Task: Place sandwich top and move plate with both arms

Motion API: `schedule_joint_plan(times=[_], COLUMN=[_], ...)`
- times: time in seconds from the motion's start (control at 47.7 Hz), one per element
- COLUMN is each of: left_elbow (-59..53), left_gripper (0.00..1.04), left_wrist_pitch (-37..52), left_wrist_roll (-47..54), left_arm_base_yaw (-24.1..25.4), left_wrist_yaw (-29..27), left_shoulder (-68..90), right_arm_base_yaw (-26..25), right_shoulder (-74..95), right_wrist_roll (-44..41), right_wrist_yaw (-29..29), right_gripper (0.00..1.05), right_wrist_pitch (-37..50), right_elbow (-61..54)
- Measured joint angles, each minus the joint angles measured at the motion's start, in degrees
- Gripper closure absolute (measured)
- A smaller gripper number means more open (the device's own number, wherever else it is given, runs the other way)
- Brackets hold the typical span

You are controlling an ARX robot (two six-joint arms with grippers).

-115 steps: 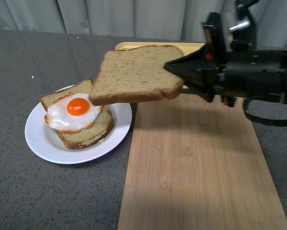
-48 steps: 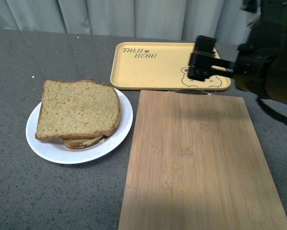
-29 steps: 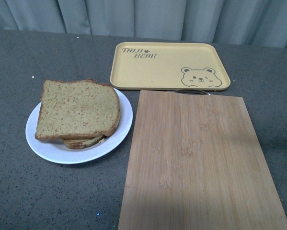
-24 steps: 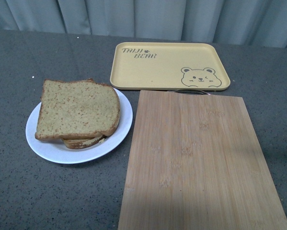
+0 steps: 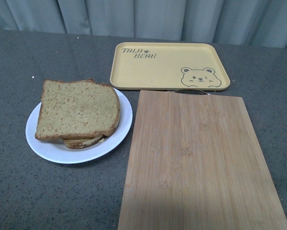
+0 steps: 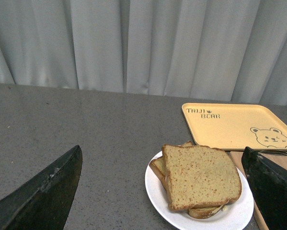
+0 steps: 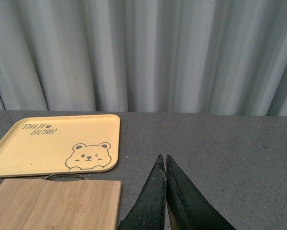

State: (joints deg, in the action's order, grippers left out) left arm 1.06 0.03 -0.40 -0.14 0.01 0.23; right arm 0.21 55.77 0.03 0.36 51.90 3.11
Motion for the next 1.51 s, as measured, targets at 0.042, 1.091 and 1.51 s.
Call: schedule_joint_plan(times=[0.042,1.091,1.51], left_elbow=[0.0,0.0,0.0], left_gripper=[0.07,0.07,0.07], left_wrist_pitch=[0.0,0.0,0.0], left_wrist_roll=[0.0,0.0,0.0], left_arm_base_yaw=[0.0,0.0,0.0], left_wrist_yaw=[0.0,0.0,0.0], left_shoulder=[0.0,0.0,0.0], right_arm_base_yaw=[-0.1,-0.1,-0.1], right_shoulder=[-1.4,-35.9,-43.0], right_wrist_roll=[0.0,0.0,0.0], right_wrist_yaw=[-0.1,-0.3,-0.3], right_gripper=[1.04,1.04,1.04], right_wrist_pitch=[-1.1,-31.9,-38.9], right_elbow=[-0.3,-2.9,-2.9])
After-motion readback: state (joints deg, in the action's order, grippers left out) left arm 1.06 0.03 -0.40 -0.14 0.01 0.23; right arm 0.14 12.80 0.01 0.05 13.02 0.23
